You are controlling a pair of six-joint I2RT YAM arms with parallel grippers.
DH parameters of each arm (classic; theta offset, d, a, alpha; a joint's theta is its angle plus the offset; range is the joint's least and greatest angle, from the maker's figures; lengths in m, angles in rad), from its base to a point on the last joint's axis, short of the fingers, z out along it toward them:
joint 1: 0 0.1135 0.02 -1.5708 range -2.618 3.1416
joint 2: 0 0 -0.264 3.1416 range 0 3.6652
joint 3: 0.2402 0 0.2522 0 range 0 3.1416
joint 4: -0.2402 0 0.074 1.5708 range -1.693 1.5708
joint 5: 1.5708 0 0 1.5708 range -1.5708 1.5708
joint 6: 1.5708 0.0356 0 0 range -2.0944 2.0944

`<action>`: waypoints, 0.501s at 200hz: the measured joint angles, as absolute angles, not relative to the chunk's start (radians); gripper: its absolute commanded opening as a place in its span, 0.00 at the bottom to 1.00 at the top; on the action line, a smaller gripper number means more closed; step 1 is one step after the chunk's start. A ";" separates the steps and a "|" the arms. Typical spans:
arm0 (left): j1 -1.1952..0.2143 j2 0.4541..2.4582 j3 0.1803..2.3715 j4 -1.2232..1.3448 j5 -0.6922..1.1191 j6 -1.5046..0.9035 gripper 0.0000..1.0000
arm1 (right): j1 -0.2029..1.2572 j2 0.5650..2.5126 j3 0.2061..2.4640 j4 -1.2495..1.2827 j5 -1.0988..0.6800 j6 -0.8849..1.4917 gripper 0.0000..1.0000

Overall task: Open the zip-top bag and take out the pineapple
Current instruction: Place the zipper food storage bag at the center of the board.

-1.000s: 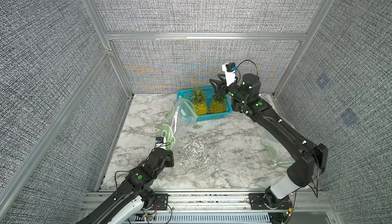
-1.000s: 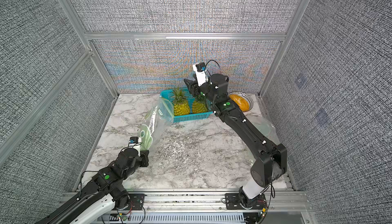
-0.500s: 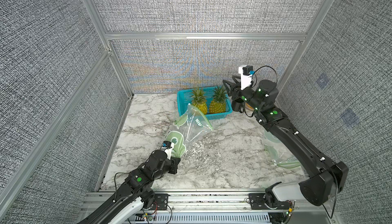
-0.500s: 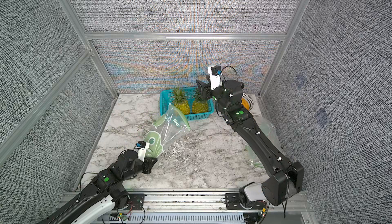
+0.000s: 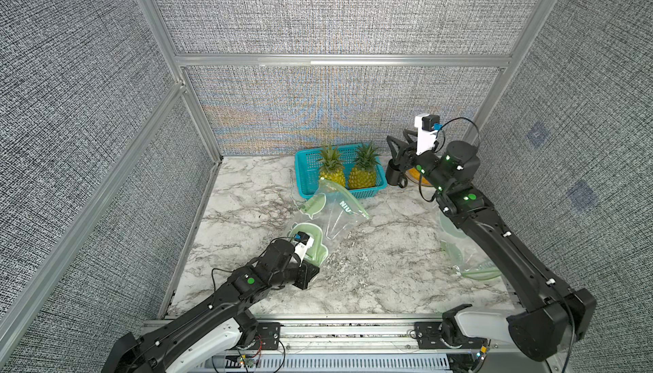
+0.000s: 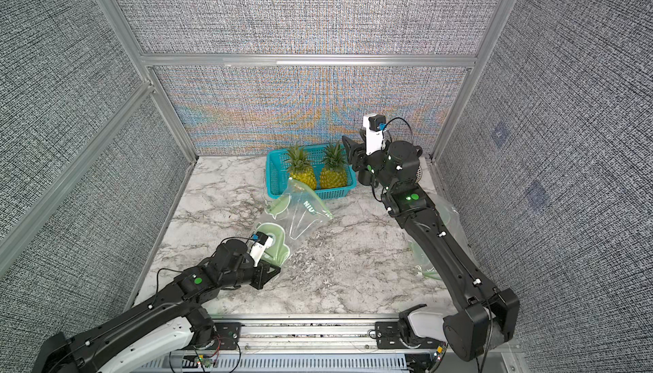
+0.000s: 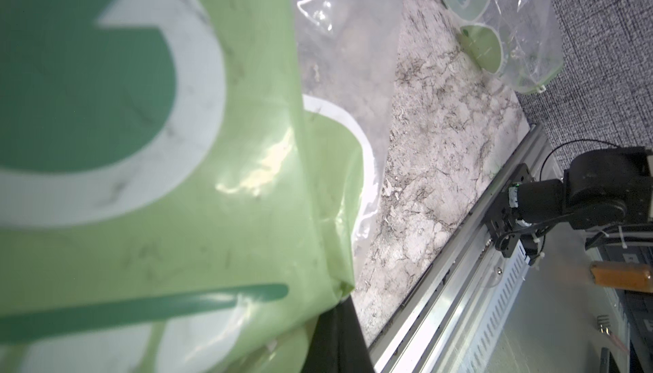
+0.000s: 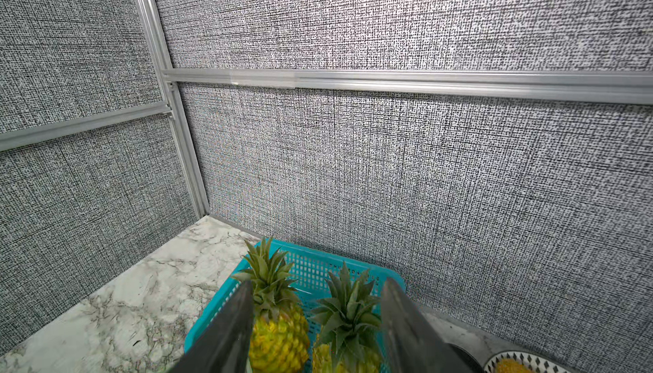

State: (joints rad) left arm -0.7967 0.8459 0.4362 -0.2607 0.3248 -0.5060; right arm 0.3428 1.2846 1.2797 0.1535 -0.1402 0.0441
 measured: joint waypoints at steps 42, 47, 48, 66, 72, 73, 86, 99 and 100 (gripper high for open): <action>-0.888 1.018 0.518 -0.219 0.365 -0.447 0.00 | 0.305 1.246 1.237 0.153 -0.140 0.047 0.59; -0.900 1.035 0.526 -0.215 0.369 -0.441 0.00 | 0.300 1.243 1.234 0.153 -0.140 0.048 0.58; -0.903 1.040 0.529 -0.213 0.369 -0.439 0.00 | 0.299 1.242 1.233 0.153 -0.140 0.048 0.58; -0.939 1.102 0.560 -0.210 0.385 -0.417 0.00 | 0.286 1.229 1.218 0.153 -0.141 0.051 0.59; -0.949 1.121 0.570 -0.210 0.388 -0.411 0.00 | 0.281 1.224 1.215 0.153 -0.141 0.053 0.58; -0.950 1.123 0.572 -0.210 0.389 -0.410 0.00 | 0.280 1.224 1.214 0.153 -0.141 0.054 0.58; -0.970 1.159 0.593 -0.207 0.396 -0.395 0.00 | 0.273 1.216 1.208 0.153 -0.144 0.054 0.58; -0.980 1.190 0.612 -0.205 0.399 -0.384 0.00 | 0.265 1.209 1.203 0.153 -0.145 0.057 0.59; -0.980 1.191 0.612 -0.205 0.400 -0.384 0.00 | 0.264 1.209 1.203 0.153 -0.145 0.057 0.59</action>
